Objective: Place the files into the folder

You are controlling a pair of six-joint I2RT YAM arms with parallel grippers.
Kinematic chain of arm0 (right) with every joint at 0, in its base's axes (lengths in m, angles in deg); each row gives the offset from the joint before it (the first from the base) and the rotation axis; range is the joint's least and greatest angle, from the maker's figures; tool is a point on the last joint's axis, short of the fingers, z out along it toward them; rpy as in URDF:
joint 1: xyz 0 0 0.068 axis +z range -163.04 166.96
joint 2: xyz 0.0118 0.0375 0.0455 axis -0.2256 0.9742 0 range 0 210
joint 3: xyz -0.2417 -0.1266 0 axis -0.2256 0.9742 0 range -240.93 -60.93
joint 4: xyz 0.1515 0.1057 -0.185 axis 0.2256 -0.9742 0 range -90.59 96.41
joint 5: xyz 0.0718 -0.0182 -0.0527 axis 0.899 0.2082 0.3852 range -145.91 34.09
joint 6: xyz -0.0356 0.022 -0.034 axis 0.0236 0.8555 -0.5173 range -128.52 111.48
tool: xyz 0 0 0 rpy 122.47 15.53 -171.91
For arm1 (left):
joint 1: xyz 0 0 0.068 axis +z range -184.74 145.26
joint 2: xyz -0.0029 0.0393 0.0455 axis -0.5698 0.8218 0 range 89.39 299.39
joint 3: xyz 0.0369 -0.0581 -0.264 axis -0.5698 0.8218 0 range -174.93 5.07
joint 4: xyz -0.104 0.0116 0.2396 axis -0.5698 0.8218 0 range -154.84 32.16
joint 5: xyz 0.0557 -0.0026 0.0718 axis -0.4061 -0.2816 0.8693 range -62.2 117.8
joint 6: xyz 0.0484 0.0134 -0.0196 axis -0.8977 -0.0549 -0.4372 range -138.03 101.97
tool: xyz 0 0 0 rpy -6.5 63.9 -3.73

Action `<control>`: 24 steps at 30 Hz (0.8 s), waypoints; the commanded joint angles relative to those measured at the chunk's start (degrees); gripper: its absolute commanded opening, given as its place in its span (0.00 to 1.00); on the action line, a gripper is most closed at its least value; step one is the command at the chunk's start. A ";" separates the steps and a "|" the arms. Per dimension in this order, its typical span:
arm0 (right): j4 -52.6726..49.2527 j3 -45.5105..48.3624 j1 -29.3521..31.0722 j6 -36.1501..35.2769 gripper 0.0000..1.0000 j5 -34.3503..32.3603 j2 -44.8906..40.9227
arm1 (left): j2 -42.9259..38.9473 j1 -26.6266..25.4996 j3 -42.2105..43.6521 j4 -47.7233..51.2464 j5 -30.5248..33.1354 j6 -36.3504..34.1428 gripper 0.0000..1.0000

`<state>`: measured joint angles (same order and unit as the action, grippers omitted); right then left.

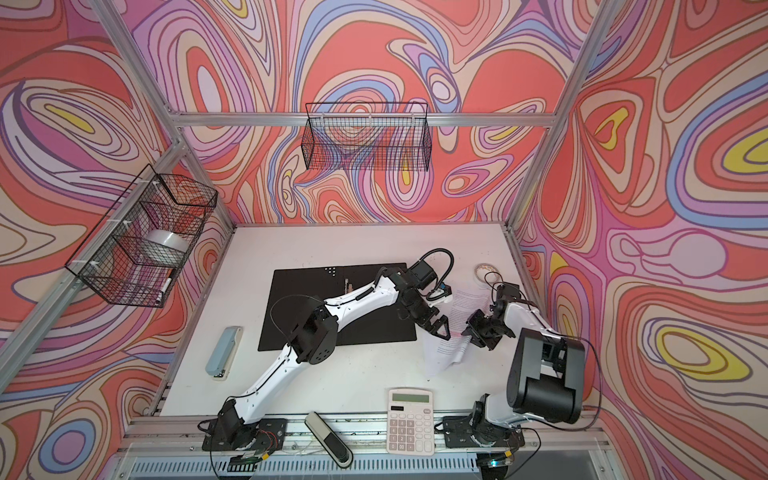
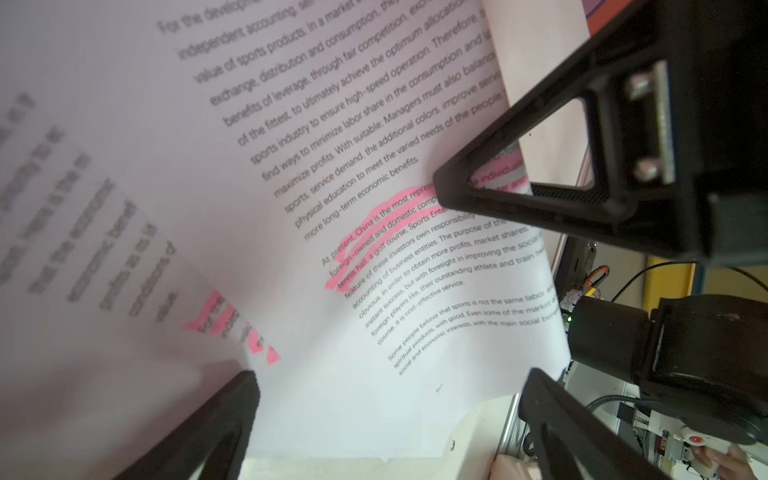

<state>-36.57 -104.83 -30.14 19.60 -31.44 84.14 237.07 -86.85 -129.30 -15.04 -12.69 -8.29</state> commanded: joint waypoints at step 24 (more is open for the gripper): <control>-13.65 -15.91 3.42 -5.71 0.11 9.70 -8.68 | -29.51 23.26 7.79 3.80 -2.07 2.06 1.00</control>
<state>-46.91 -117.59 -28.30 15.49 -24.18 76.07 210.34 -64.67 -122.61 -13.03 -15.01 -5.80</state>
